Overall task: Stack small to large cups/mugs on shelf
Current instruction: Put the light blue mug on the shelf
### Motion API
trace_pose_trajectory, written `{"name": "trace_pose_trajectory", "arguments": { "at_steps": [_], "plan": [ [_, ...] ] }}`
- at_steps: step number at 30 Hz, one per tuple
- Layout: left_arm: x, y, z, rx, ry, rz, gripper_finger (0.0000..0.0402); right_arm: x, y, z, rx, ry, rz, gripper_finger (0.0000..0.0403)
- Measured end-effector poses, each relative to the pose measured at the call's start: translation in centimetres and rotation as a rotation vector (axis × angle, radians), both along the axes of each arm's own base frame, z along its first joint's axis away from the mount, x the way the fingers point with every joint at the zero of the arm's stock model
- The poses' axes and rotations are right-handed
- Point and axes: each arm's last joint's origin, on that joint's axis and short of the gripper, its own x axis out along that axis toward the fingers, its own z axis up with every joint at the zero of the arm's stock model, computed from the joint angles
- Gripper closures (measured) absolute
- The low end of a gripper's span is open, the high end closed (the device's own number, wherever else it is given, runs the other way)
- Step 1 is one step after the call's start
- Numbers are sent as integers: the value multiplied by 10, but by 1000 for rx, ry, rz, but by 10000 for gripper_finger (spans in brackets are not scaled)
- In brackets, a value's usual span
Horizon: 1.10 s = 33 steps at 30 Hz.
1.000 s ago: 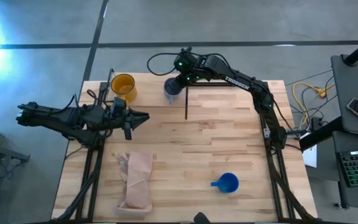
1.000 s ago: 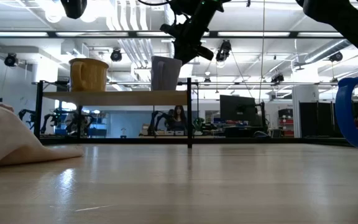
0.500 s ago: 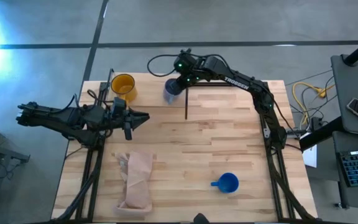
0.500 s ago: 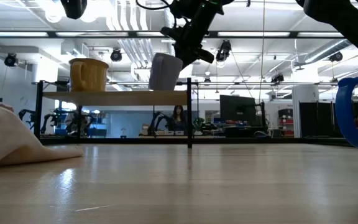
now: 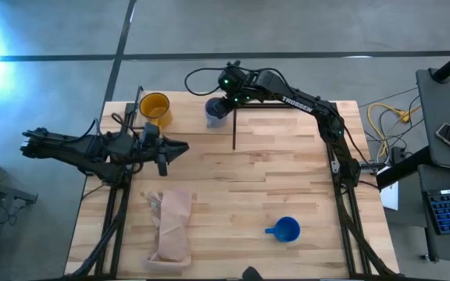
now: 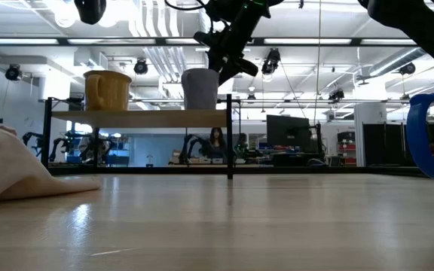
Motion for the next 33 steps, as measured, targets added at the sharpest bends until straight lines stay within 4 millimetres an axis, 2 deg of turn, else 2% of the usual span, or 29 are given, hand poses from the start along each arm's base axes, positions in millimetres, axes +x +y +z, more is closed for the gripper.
{"name": "trace_pose_trajectory", "arguments": {
  "at_steps": [12, 18, 24, 28, 33],
  "plan": [
    [14, -3, -9, 11, 58, 2, 343, -3, -1, 12, -69, -36, -23, 302],
    [23, 0, -24, 66, 177, 130, 343, -9, 1, 23, -113, -43, -32, 304],
    [27, 9, -44, 69, 326, 284, 343, -24, 4, 24, -105, 66, -61, 343],
    [30, 14, -45, 69, 342, 309, 343, -28, 5, 20, -71, 110, -80, 385],
    [34, 21, -47, 65, 350, 343, 343, -27, 5, 15, -54, 116, -98, 394]
  ]
}}
